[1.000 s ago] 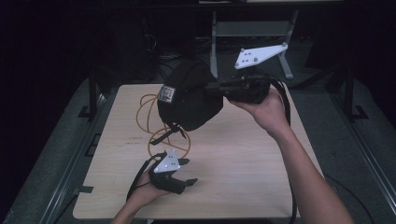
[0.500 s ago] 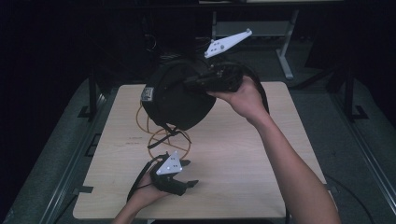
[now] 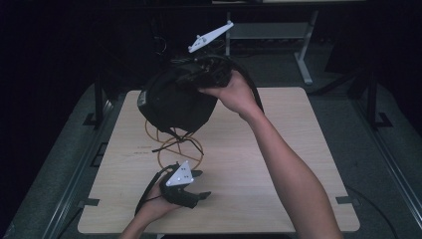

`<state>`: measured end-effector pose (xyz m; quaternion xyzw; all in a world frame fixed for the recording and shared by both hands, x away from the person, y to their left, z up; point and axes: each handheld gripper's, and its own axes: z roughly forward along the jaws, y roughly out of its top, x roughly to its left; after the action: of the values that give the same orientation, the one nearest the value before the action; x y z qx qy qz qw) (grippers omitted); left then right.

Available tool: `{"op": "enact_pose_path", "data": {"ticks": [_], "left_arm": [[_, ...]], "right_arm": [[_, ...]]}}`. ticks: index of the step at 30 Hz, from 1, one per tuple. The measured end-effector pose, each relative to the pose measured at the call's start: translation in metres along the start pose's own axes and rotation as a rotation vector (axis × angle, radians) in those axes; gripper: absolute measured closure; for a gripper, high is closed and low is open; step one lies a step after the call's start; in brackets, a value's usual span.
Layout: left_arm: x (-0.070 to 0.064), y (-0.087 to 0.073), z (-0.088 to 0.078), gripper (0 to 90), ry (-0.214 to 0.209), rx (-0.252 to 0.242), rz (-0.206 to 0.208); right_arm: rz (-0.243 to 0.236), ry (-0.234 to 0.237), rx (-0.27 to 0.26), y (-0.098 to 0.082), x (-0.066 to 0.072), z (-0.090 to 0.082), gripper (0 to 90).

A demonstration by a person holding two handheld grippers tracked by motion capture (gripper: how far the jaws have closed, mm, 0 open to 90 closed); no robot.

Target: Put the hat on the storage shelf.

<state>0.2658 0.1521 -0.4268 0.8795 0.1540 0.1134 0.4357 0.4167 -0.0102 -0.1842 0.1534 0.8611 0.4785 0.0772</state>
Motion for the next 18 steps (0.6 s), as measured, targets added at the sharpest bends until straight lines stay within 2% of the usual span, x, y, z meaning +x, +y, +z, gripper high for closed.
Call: {"op": "enact_pose_path", "data": {"ticks": [6, 8, 9, 10, 11, 13, 15, 16, 18], "left_arm": [[0.001, -0.001, 0.000, 28.8, 0.001, 0.012, 0.004], [0.000, -0.001, 0.001, 28.8, 0.002, 0.012, 0.008], [0.000, -0.001, 0.001, 28.8, 0.002, 0.012, 0.008], [0.000, -0.001, 0.001, 28.9, 0.000, 0.008, 0.002], [0.000, -0.001, 0.001, 28.9, -0.002, 0.007, 0.009], [-0.001, -0.001, 0.002, 28.9, -0.004, 0.009, -0.009], [-0.001, -0.001, 0.002, 28.9, -0.004, 0.009, -0.009], [-0.001, -0.001, 0.002, 28.8, -0.005, 0.010, -0.012], [-0.001, -0.001, 0.003, 28.8, -0.005, 0.011, -0.011]], "right_arm": [[0.011, 0.011, 0.022, 0.007, -0.004, 0.019, 87.6], [0.024, 0.015, 0.043, 0.008, -0.006, 0.031, 87.6], [0.024, 0.015, 0.043, 0.008, -0.006, 0.031, 87.6], [0.022, 0.020, 0.070, 0.008, -0.005, 0.042, 87.4], [0.022, 0.020, 0.070, 0.008, -0.005, 0.042, 87.4], [0.017, 0.020, 0.090, 0.006, -0.005, 0.053, 87.2], [0.018, 0.019, 0.094, 0.006, -0.005, 0.056, 87.2], [-0.001, 0.021, 0.103, 0.007, -0.004, 0.062, 87.1], [0.013, 0.023, 0.107, 0.007, -0.003, 0.063, 87.0]]}}
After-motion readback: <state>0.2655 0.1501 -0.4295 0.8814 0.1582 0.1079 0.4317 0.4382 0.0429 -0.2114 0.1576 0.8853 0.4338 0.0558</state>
